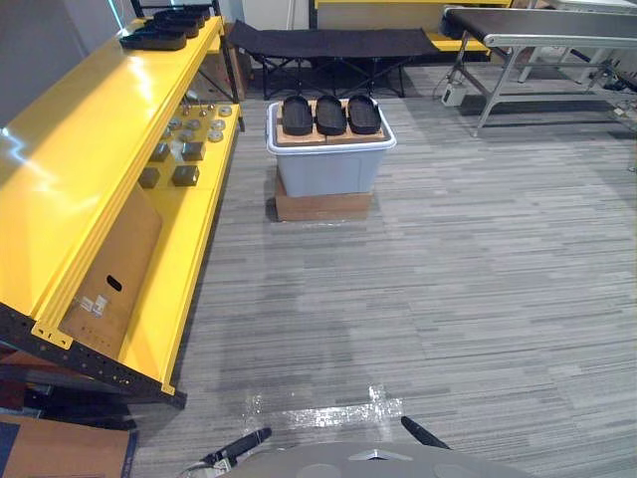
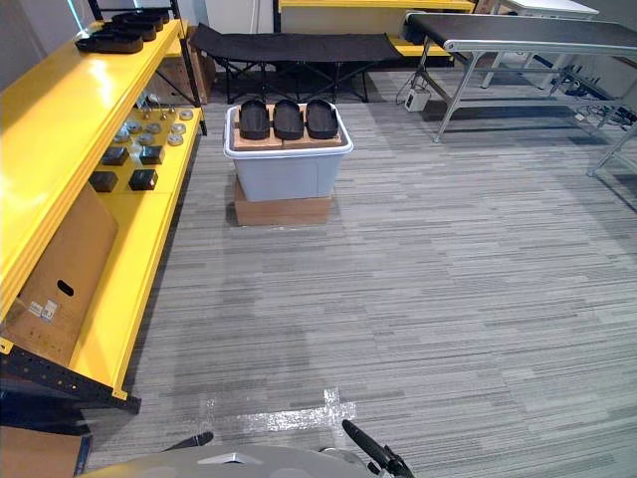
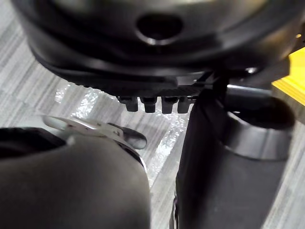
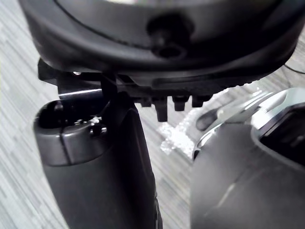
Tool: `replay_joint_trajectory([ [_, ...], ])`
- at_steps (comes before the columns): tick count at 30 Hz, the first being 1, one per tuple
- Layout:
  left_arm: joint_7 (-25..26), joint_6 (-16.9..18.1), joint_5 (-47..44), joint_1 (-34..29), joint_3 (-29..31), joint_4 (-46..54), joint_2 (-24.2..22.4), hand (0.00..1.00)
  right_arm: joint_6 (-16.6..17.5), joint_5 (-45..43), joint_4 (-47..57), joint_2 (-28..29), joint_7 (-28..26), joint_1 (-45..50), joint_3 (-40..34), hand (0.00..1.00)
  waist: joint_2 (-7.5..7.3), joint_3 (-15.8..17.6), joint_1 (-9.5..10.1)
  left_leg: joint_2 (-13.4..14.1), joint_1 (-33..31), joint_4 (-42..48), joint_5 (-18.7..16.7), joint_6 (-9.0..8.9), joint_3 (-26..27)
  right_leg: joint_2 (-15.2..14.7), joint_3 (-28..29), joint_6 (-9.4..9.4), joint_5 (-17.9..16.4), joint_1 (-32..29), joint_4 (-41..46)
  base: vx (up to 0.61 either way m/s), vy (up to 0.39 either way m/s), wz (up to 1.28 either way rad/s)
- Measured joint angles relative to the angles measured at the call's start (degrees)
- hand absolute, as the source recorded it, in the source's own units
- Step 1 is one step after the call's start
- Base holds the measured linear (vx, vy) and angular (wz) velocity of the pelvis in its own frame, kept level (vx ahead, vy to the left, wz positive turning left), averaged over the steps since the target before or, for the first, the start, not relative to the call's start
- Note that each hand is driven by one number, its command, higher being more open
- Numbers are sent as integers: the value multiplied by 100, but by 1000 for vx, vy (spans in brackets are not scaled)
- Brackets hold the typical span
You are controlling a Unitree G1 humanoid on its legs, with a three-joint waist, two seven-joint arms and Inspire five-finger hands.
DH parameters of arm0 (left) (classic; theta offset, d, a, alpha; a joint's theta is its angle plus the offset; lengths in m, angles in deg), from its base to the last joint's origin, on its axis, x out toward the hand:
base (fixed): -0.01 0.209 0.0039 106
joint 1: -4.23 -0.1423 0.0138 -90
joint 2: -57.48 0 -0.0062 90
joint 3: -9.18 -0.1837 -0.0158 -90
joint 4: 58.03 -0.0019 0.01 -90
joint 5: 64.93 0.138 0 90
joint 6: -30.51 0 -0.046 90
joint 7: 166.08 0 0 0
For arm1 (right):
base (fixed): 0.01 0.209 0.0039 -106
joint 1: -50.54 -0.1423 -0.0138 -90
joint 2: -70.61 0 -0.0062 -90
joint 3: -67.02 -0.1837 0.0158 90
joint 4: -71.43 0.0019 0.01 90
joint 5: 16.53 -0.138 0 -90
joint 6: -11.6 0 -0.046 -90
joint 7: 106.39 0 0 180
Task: Walk over and take three plastic housings, then place them on the shelf
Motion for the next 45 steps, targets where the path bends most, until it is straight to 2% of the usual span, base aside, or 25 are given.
replay_joint_trajectory([
  [4,-55,218,-130,58,-5,249,-40,100,187,213,494,-27,37,-186,-103,100,2,9,-114,-62,4,-14,-3,-4,-25,-67,-47,71,-30,-2,31,-5,11,5],
  [7,-79,423,-232,53,1,476,-22,100,320,220,729,-91,58,-350,-113,100,-14,18,-110,-69,3,-13,-4,-7,-20,-76,-43,77,-27,-7,43,-39,3,0],
  [11,-312,405,-312,73,3,589,19,100,415,210,736,-307,43,-544,-142,100,-9,20,-111,-71,4,-26,-2,-3,-14,-78,-41,76,-27,-13,48,-53,-16,0],
  [16,-338,451,-276,40,1,584,15,100,415,205,733,-400,-30,-549,-157,100,8,45,-126,-74,13,-46,19,19,-9,-78,-42,75,-28,-15,49,-37,-18,0],
  [23,-358,898,-233,18,-3,583,13,100,380,173,702,-394,-252,-484,-155,100,18,44,-127,-81,25,-51,27,21,-11,-83,-49,75,-28,-8,51,-27,-14,0],
  [27,-315,909,-224,-5,-8,583,-1,100,403,176,649,-367,-269,-432,-153,100,24,40,-128,-89,45,-65,38,25,-30,-91,-83,75,-28,10,50,-25,-14,2],
  [31,-305,1182,-229,-38,-141,594,-49,100,812,172,658,-216,-187,-377,-78,100,19,39,-133,-100,21,-71,69,32,-51,-106,-119,75,-28,2,49,0,0,2],
  [34,-420,1428,-489,-82,-300,968,-118,100,1126,-44,1039,-105,-81,-314,163,100,19,38,-134,-114,-50,-73,108,59,-74,-126,-144,73,-25,-68,48,0,0,3],
  [36,-544,1828,-462,-186,-396,1444,-237,100,1423,-259,1432,0,-81,-280,269,100,15,34,-130,-127,-103,-73,120,78,-75,-137,-148,90,-10,-110,31,-17,1,0],
  [39,-688,2117,-410,-174,-485,1627,-240,100,1615,-244,1580,2,-155,-291,379,100,-18,11,-132,-143,-102,-74,118,76,-73,-152,-149,110,6,-103,12,0,0,0],
  [45,-664,2158,-11,-219,-558,1670,-231,100,1628,-251,1576,3,-177,-268,441,100,-56,-7,-140,-157,-101,-57,110,62,-60,-160,-143,132,29,-87,-33,0,0,0],
])
